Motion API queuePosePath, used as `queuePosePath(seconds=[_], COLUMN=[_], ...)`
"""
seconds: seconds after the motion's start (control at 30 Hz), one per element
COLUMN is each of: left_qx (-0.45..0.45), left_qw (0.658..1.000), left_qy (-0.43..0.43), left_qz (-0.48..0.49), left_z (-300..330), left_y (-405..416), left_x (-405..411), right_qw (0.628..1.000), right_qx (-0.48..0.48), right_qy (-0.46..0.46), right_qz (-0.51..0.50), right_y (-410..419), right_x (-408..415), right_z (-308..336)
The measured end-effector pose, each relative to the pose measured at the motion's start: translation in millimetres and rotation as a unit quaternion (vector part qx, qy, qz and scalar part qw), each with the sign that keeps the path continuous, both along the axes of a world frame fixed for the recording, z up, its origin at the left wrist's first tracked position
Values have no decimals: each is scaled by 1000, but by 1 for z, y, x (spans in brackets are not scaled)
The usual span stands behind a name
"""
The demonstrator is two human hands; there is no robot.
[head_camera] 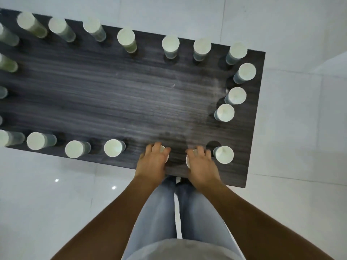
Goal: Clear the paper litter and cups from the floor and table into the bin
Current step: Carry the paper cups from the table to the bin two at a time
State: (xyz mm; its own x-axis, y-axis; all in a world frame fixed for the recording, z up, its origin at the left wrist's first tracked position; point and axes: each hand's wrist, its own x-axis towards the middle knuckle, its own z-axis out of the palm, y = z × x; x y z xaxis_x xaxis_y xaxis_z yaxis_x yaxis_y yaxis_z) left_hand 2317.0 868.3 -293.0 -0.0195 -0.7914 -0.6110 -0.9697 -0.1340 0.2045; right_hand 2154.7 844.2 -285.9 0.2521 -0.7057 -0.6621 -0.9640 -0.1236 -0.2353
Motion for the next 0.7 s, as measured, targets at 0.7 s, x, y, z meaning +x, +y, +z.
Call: queuePosePath(seconds=[0.7], left_qx=[-47], left_qw=[988], left_qy=[14], left_qz=[-147], left_z=[178], left_y=[35], left_x=[31], right_qw=[973], right_qx=[-69], right_qy=[-23], right_qz=[-221], right_y=[97], right_x=[16], right_z=[155])
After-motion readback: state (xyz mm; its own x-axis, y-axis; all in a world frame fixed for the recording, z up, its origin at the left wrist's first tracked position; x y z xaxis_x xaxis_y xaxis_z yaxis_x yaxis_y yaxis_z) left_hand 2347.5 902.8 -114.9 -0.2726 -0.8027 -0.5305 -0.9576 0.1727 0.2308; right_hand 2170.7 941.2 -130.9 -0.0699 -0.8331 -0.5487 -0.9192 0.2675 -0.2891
